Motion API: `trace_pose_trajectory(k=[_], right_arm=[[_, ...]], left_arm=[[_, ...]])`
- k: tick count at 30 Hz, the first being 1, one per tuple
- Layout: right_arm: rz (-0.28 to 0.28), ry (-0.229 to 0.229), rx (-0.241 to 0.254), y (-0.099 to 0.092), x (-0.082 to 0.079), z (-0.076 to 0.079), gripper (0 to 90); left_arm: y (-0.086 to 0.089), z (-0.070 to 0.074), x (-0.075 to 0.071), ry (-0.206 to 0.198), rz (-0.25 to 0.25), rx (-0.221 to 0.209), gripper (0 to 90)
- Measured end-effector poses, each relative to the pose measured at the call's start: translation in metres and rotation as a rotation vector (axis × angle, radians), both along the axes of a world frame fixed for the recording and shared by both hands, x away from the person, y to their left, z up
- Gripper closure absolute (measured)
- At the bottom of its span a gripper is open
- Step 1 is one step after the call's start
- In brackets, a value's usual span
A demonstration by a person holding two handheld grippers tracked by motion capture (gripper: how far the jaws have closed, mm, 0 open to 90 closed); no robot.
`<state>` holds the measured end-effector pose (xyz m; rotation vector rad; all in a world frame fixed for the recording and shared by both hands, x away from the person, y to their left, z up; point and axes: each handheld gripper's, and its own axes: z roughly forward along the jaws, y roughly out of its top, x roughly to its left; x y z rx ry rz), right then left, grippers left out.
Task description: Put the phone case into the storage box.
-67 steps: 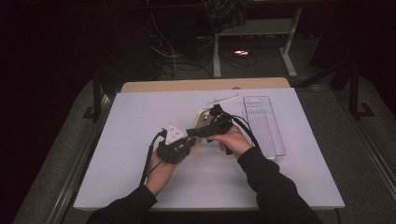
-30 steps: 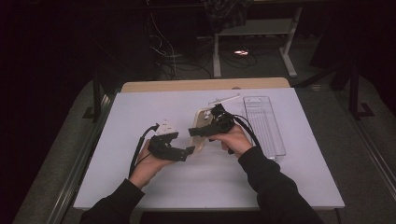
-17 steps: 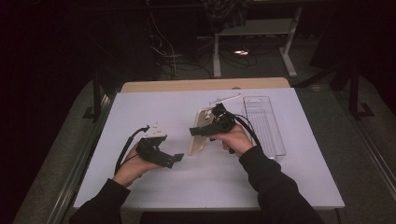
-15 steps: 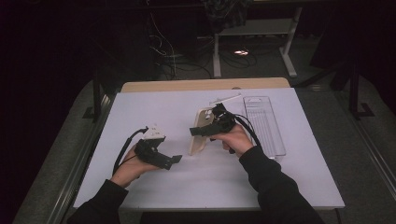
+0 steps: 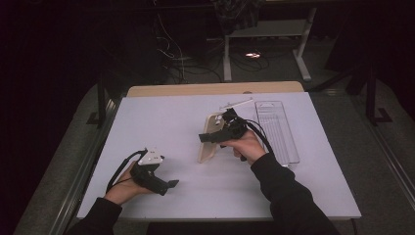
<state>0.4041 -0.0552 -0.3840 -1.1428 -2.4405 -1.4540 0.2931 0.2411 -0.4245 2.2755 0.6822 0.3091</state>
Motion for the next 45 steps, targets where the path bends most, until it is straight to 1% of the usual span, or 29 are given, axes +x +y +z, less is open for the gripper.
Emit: trace_pose_trajectory(k=[1, 4, 5, 6, 8, 9, 10, 11, 12, 13, 14, 15, 19, 20, 21, 23, 24, 25, 29, 31, 33, 35, 38, 39, 41, 42, 43, 44, 45], right_arm=[[-0.001, 0.0, -0.001, 0.0, 0.0, 0.0, 6.9], [0.001, -0.003, -0.002, 0.0, 0.0, 0.0, 6.9], [0.002, -0.004, -0.003, 0.001, 0.0, 0.0, 6.9], [-0.002, 0.007, -0.003, 0.001, 0.0, 0.001, 7.0], [0.0, 0.007, -0.001, 0.002, -0.001, 0.002, 7.0], [0.0, 0.003, -0.008, 0.001, 0.0, 0.002, 6.9], [-0.002, 0.004, -0.008, 0.001, 0.0, 0.002, 6.9], [-0.003, 0.005, -0.01, 0.001, 0.0, 0.003, 7.0], [-0.007, 0.003, -0.012, 0.001, 0.001, 0.003, 7.0], [-0.011, 0.008, -0.014, 0.001, 0.002, 0.003, 6.9], [-0.012, 0.016, -0.009, 0.001, 0.003, 0.003, 6.9], [-0.013, 0.008, -0.019, 0.001, 0.003, 0.003, 7.0], [-0.022, 0.007, -0.034, 0.0, 0.007, 0.004, 7.0], [-0.025, 0.019, -0.026, 0.0, 0.008, 0.005, 6.9], [-0.028, 0.014, -0.027, -0.001, 0.009, 0.005, 7.0], [-0.04, 0.021, -0.036, -0.002, 0.012, 0.007, 6.9], [-0.038, 0.013, -0.039, -0.003, 0.013, 0.008, 7.0], [-0.041, 0.014, -0.038, -0.004, 0.014, 0.009, 7.0], [-0.06, 0.009, -0.049, -0.009, 0.019, 0.017, 7.0], [-0.077, 0.011, -0.042, -0.013, 0.022, 0.023, 7.0], [-0.089, -0.009, -0.049, -0.018, 0.026, 0.027, 7.0], [-0.103, -0.009, -0.045, -0.023, 0.029, 0.032, 7.0], [-0.132, -0.014, -0.04, -0.032, 0.034, 0.041, 7.0], [-0.133, -0.024, -0.043, -0.034, 0.036, 0.042, 7.0], [-0.151, -0.023, -0.048, -0.04, 0.039, 0.048, 7.0], [-0.156, -0.031, -0.053, -0.044, 0.041, 0.05, 7.0], [-0.168, -0.024, -0.055, -0.046, 0.042, 0.053, 7.0], [-0.171, -0.039, -0.059, -0.049, 0.044, 0.054, 7.0], [-0.18, -0.041, -0.064, -0.052, 0.046, 0.057, 7.0]], left_arm=[[0.001, -0.001, -0.001, -0.007, 0.007, -0.001, 0.0], [0.003, -0.002, -0.001, 0.002, 0.012, -0.02, 0.0], [0.003, -0.001, -0.001, -0.001, 0.013, -0.022, 0.0], [0.003, -0.001, -0.001, -0.009, 0.013, -0.025, 0.0], [0.003, -0.001, -0.001, -0.002, 0.017, -0.038, 0.0], [0.004, 0.0, 0.0, -0.002, 0.011, -0.028, 0.0], [0.003, -0.001, 0.0, -0.003, 0.009, -0.029, 0.0], [0.004, -0.001, 0.0, -0.004, -0.001, -0.013, 0.0], [0.003, -0.001, 0.0, 0.003, 0.005, -0.01, 0.0], [0.003, -0.002, 0.0, -0.001, 0.002, -0.004, 0.0], [0.003, -0.003, 0.0, -0.002, 0.003, -0.004, 0.0], [0.003, -0.003, 0.0, 0.001, 0.004, 0.0, 0.0], [0.004, -0.003, 0.0, 0.006, 0.01, -0.002, 0.0], [0.004, -0.003, 0.0, 0.008, 0.015, -0.004, 0.0], [0.004, -0.003, 0.0, 0.014, 0.019, -0.007, 0.0], [0.004, -0.004, 0.0, 0.011, 0.022, -0.01, 0.0], [0.004, -0.004, 0.0, 0.01, 0.022, -0.01, 0.0], [0.004, -0.004, 0.0, 0.012, 0.022, -0.012, 0.0], [0.005, -0.004, 0.001, 0.007, 0.025, -0.015, 0.0], [0.005, -0.004, 0.001, 0.012, 0.03, -0.014, 0.0], [0.005, -0.005, 0.002, 0.02, 0.03, -0.012, 0.0], [0.005, -0.005, 0.001, 0.027, 0.034, -0.014, 0.0], [0.005, -0.005, 0.002, 0.023, 0.032, -0.017, 0.0], [0.005, -0.005, 0.001, 0.022, 0.033, -0.015, 0.0], [0.005, -0.005, 0.001, 0.026, 0.035, -0.018, 0.0], [0.005, -0.005, 0.001, 0.028, 0.038, -0.02, 0.0], [0.005, -0.005, 0.001, 0.026, 0.042, -0.021, 0.0], [0.006, -0.004, 0.001, 0.027, 0.044, -0.022, 0.0], [0.006, -0.004, 0.001, 0.027, 0.046, -0.025, 0.0]])
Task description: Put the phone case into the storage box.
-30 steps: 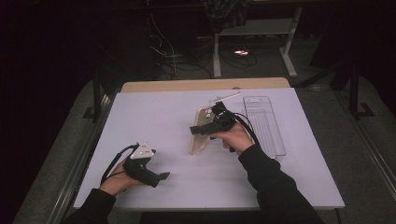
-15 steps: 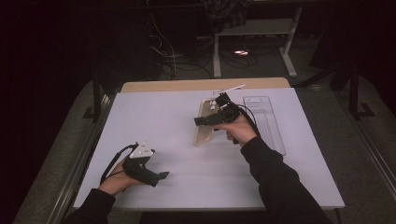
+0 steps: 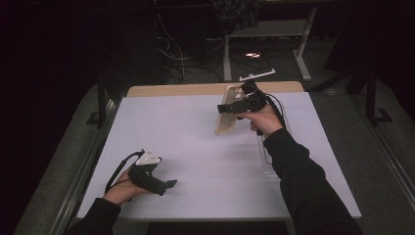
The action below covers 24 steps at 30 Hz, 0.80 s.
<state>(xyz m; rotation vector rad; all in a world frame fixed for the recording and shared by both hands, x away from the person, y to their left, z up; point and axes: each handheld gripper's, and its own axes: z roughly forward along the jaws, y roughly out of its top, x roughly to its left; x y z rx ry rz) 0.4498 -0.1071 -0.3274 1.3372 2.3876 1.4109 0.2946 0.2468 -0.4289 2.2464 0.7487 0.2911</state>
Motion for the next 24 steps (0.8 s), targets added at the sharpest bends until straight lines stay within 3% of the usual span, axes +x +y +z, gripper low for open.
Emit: trace_pose_trajectory(k=[15, 24], right_arm=[[-0.116, -0.022, -0.03, -0.041, 0.016, 0.031, 7.3], [-0.202, -0.007, -0.064, -0.07, 0.026, 0.035, 7.4]], left_arm=[[-0.002, 0.0, -0.002, 0.003, 0.0, 0.002, 0.0], [-0.004, 0.001, -0.002, 0.002, -0.007, -0.002, 0.0]])
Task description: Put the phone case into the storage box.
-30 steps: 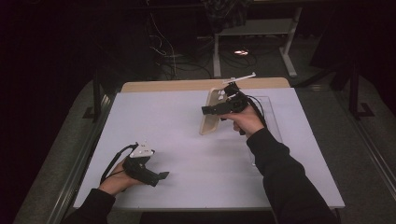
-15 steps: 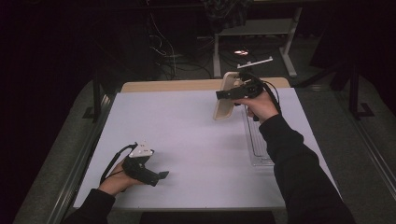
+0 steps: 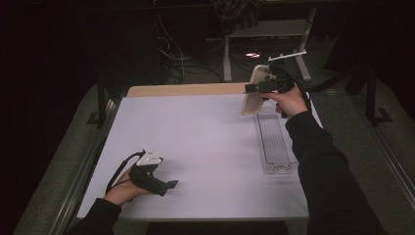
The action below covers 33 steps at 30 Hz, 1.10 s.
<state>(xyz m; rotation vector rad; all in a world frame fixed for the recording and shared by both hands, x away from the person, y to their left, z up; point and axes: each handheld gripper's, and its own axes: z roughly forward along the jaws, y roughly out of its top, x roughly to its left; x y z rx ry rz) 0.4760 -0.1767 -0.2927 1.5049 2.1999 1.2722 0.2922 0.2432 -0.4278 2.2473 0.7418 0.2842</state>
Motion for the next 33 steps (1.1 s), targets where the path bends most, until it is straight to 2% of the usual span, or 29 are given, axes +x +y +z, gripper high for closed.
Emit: trace_pose_trajectory(k=[4, 7, 10, 15, 16, 17, 22, 30, 33], right_arm=[[-0.032, -0.005, -0.037, -0.012, 0.006, -0.001, 7.4], [-0.051, -0.005, -0.047, -0.017, 0.009, -0.001, 7.5], [-0.073, -0.002, -0.054, -0.021, 0.011, -0.001, 7.5], [-0.103, 0.001, -0.093, -0.026, 0.015, -0.003, 7.5], [-0.117, 0.016, -0.09, -0.026, 0.015, -0.003, 7.5], [-0.121, 0.01, -0.102, -0.028, 0.016, -0.004, 7.5], [-0.163, 0.037, -0.129, -0.03, 0.019, -0.009, 7.5], [-0.189, 0.069, -0.179, -0.029, 0.026, -0.024, 7.5], [-0.203, 0.085, -0.226, -0.028, 0.029, -0.031, 7.5]], left_arm=[[-0.001, 0.0, 0.0, -0.001, -0.004, -0.003, 0.0], [-0.001, 0.001, 0.0, -0.001, -0.006, -0.007, 0.0], [-0.001, 0.001, 0.0, -0.001, -0.007, -0.008, 0.0], [-0.002, 0.002, -0.001, 0.001, -0.009, -0.021, 0.0], [-0.002, 0.002, -0.002, 0.001, -0.011, -0.022, 0.0], [-0.003, 0.002, -0.002, 0.001, -0.014, -0.024, 0.0], [-0.003, 0.002, -0.002, 0.011, -0.02, -0.019, 0.0], [-0.003, 0.001, -0.001, 0.011, -0.018, -0.018, 0.0], [-0.003, 0.001, -0.001, 0.013, -0.022, -0.007, 0.0]])
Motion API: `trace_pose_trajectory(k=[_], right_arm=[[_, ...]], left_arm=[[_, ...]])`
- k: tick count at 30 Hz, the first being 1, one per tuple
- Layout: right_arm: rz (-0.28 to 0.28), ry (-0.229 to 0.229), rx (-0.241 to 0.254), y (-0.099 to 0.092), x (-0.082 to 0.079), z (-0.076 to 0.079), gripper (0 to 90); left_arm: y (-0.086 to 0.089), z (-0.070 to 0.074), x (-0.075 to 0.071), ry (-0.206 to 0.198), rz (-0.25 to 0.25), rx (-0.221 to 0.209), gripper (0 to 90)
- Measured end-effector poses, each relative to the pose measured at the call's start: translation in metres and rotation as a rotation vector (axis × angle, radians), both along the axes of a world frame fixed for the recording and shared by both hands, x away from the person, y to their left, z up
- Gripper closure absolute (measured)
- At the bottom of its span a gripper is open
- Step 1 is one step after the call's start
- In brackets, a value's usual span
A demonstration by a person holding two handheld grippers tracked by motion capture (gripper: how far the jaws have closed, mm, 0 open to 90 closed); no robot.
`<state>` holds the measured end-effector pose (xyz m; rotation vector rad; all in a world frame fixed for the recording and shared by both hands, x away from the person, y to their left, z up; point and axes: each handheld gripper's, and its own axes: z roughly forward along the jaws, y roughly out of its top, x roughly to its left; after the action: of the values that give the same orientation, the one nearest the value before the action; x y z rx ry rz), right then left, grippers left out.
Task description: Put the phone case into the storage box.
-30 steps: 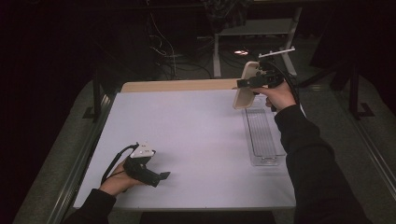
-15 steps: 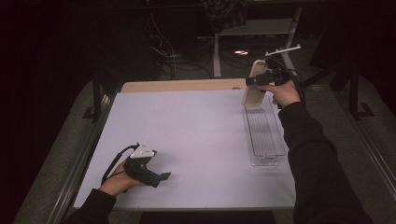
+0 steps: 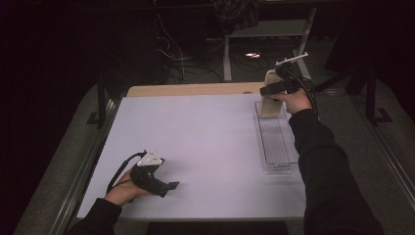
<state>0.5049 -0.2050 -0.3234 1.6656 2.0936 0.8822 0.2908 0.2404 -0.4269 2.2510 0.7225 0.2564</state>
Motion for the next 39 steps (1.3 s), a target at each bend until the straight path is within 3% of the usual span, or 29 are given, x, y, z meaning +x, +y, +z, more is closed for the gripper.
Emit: trace_pose_trajectory(k=[10, 17, 22, 39], right_arm=[[-0.028, 0.031, -0.065, 0.005, 0.008, -0.018, 7.3], [-0.033, 0.055, -0.07, 0.006, 0.01, -0.028, 7.1], [-0.032, 0.066, -0.08, 0.007, 0.012, -0.035, 7.0], [-0.042, 0.074, -0.094, 0.013, 0.016, -0.043, 6.4]], left_arm=[[-0.001, 0.0, 0.0, 0.007, -0.002, 0.004, 0.0], [-0.002, -0.001, 0.0, 0.011, -0.012, 0.016, 0.0], [-0.003, -0.001, -0.001, 0.015, -0.005, -0.001, 0.0], [-0.004, -0.001, -0.001, 0.018, -0.015, 0.007, 0.0]])
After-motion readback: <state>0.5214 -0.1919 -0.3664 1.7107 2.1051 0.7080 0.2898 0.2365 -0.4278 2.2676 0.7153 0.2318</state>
